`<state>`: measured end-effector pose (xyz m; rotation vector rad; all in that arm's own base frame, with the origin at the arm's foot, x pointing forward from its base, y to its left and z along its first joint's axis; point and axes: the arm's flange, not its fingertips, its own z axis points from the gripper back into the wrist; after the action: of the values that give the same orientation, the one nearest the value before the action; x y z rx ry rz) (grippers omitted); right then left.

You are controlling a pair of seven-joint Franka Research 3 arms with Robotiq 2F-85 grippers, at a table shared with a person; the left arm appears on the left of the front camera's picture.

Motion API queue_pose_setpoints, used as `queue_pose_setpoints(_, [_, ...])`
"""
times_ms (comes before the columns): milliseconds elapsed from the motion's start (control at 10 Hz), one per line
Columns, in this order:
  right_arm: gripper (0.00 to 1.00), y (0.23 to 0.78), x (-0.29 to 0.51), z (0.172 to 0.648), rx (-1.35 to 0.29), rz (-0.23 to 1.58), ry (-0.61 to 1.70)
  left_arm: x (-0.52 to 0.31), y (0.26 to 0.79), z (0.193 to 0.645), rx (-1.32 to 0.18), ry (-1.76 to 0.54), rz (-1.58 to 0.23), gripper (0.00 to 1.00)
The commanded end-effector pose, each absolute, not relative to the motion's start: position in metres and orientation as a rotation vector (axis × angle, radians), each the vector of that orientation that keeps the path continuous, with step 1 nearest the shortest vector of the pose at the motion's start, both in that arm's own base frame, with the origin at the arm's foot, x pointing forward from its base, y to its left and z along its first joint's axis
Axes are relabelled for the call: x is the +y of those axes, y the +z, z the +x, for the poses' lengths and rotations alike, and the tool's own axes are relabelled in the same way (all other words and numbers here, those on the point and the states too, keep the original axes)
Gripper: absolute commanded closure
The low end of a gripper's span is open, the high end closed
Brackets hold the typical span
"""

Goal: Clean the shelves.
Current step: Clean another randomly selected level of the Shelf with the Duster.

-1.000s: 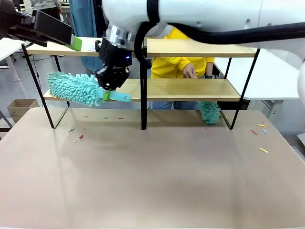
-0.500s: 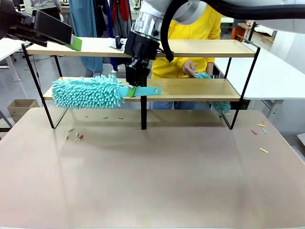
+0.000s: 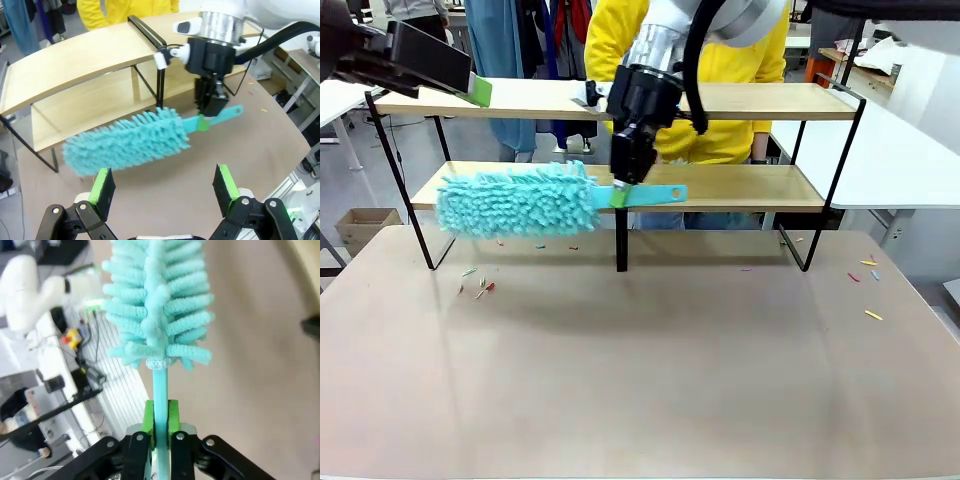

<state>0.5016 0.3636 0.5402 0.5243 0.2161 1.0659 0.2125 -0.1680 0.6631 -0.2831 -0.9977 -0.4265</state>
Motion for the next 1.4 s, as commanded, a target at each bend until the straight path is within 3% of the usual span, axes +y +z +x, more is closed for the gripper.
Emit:
queue_pose_setpoints(0, [0.88,0.542,0.309,0.467,0.321,0.458,1.019,-0.167,0.662,0.212,-1.005,-0.426,-0.284,0.0])
queue_pose_setpoints(200, [0.88,0.539,0.22,0.41,0.333,0.475,0.907,-0.167,0.662,0.212,-1.005,-0.426,-0.284,0.0])
queue_pose_setpoints(400, [0.88,0.532,0.137,0.338,0.209,0.612,0.777,-0.167,0.662,0.212,-1.005,-0.426,-0.284,0.0])
queue_pose_setpoints(600, [0.88,0.509,0.102,0.271,0.118,0.641,0.61,-0.167,0.662,0.212,-1.005,-0.426,-0.284,0.0])
queue_pose_setpoints(700, [0.88,0.542,0.129,0.352,0.28,0.591,0.758,-0.167,0.662,0.212,-1.005,-0.426,-0.284,0.0])
queue_pose_setpoints(900, [0.88,0.542,0.129,0.352,0.28,0.591,0.758,-0.167,0.662,0.212,-1.005,-0.426,-0.284,0.0])
queue_pose_setpoints(1000, [0.88,0.528,0.108,0.307,0.232,0.621,0.716,-0.167,0.662,0.212,-1.005,-0.426,-0.284,0.0])
queue_pose_setpoints(1100, [0.88,0.538,0.114,0.321,0.197,0.631,0.756,-0.167,0.662,0.212,-1.005,-0.426,-0.284,0.0])
queue_pose_setpoints(1300, [0.88,0.59,0.048,0.307,-0.012,0.706,0.739,-0.167,0.662,0.212,-1.005,-0.426,-0.284,0.0])
